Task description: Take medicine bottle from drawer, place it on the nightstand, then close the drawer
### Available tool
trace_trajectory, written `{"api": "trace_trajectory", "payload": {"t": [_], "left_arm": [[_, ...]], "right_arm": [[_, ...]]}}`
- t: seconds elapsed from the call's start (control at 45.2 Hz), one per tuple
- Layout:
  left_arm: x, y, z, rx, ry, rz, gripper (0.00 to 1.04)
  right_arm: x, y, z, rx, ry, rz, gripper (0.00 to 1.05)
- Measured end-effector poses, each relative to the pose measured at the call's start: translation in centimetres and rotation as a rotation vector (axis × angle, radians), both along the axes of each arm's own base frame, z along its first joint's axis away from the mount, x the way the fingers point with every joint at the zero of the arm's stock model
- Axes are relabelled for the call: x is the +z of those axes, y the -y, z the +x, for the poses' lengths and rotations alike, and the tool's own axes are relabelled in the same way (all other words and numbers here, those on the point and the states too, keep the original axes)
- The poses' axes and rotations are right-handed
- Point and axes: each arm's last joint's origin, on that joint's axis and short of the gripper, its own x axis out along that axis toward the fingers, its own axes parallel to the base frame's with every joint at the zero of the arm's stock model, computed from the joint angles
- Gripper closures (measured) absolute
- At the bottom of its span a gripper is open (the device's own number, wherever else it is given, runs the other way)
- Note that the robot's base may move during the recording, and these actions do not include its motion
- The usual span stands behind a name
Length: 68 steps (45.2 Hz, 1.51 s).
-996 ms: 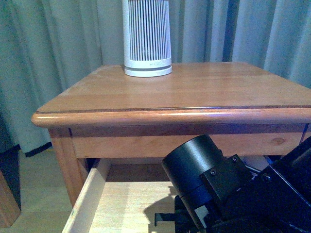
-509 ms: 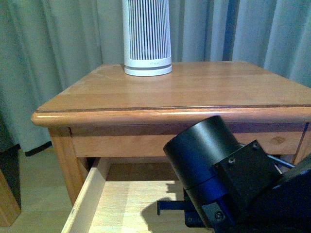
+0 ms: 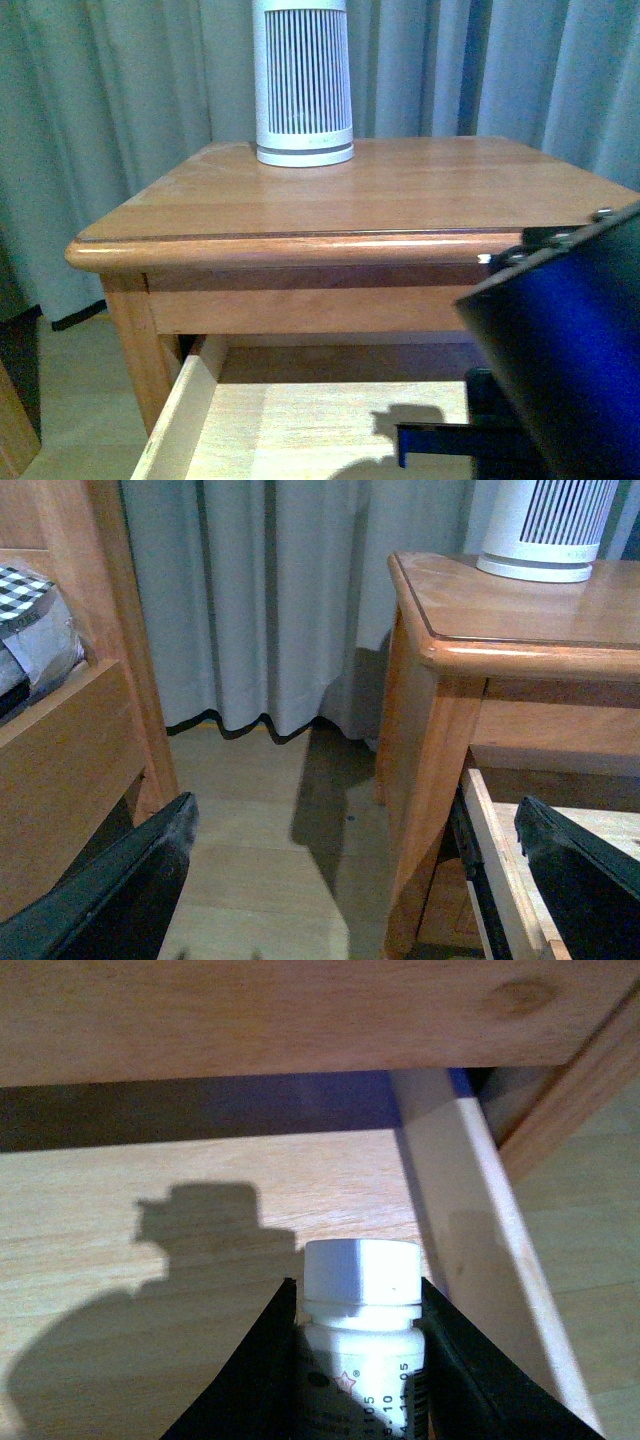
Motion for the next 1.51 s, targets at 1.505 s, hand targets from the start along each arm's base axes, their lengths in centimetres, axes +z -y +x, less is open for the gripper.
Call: {"api": "trace_trajectory", "payload": {"t": [1.505], "left_arm": [[0.0, 0.0, 0.0, 0.000, 0.000, 0.000, 0.07]], "right_arm": [[9.9, 5.5, 16.9, 0.043, 0.160, 0.065, 0.44]]}}
